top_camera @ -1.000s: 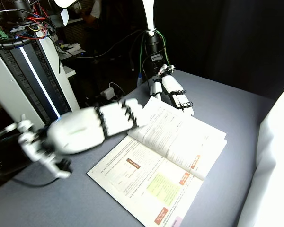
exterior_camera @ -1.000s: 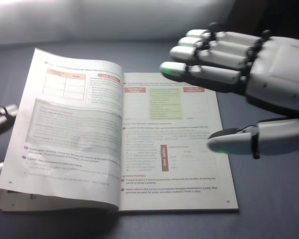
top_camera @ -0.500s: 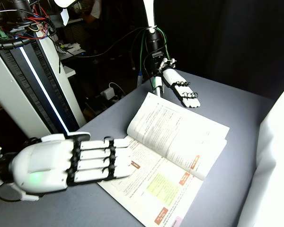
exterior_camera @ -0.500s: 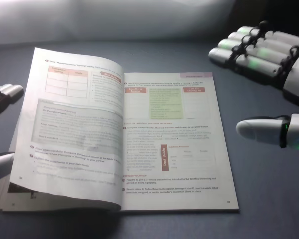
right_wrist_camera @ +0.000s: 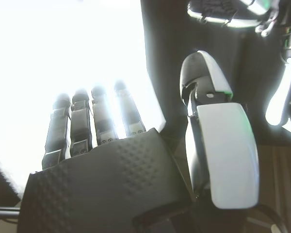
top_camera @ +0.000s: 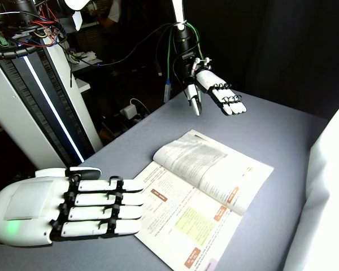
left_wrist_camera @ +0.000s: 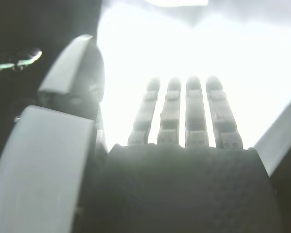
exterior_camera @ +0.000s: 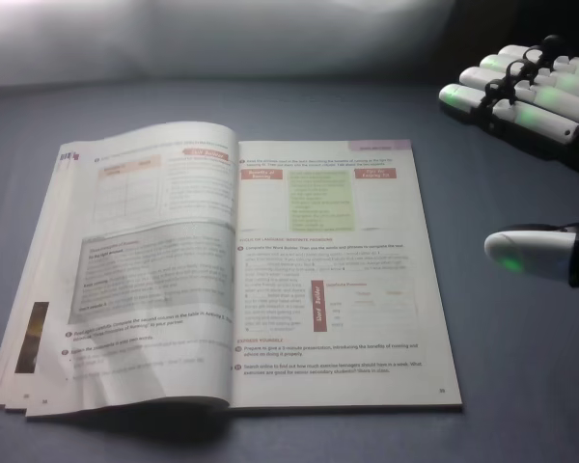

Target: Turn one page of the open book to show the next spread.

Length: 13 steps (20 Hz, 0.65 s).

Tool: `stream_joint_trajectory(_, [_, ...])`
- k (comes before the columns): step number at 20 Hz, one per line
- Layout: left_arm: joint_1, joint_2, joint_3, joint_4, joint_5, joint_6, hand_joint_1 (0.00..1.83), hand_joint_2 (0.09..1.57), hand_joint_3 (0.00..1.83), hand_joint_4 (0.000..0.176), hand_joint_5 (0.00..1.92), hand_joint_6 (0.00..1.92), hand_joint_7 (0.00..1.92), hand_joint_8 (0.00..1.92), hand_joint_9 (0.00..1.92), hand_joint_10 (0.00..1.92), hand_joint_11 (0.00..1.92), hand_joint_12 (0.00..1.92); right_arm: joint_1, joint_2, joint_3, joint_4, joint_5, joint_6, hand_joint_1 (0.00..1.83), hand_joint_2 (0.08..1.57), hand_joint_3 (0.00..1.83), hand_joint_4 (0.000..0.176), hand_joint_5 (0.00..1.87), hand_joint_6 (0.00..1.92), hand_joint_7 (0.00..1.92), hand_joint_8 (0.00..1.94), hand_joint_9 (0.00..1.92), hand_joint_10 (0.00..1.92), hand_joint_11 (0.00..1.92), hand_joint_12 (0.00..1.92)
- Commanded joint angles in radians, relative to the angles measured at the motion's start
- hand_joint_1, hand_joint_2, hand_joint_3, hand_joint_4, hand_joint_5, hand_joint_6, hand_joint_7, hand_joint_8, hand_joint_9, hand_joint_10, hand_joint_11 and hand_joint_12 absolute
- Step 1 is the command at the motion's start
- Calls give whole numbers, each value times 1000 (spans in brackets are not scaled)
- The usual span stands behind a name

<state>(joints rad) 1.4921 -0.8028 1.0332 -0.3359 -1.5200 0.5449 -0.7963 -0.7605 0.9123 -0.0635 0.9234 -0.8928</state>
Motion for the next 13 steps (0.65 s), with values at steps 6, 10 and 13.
stream_joint_trajectory(6, [-37, 13, 12, -9, -181, 1, 304, 1335, 0, 28, 0, 0, 0, 0, 0, 0, 0, 0, -8, 8, -6, 52, 163, -13, 115, 1221, 8, 36, 0, 0, 0, 0, 0, 0, 0, 0])
stream_joint_trajectory(10, [-102, -3, 29, 35, -167, 5, 263, 1335, 1, 19, 0, 0, 0, 0, 0, 0, 0, 0, -29, 36, -28, 85, 219, -48, 146, 1206, 0, 113, 0, 0, 0, 0, 0, 0, 0, 0])
stream_joint_trajectory(13, [-146, -21, 47, 51, -168, 5, 227, 1346, 4, 30, 0, 0, 0, 0, 0, 0, 0, 0, -46, 59, -45, 117, 273, -73, 259, 1217, 0, 105, 0, 0, 0, 0, 0, 0, 0, 0])
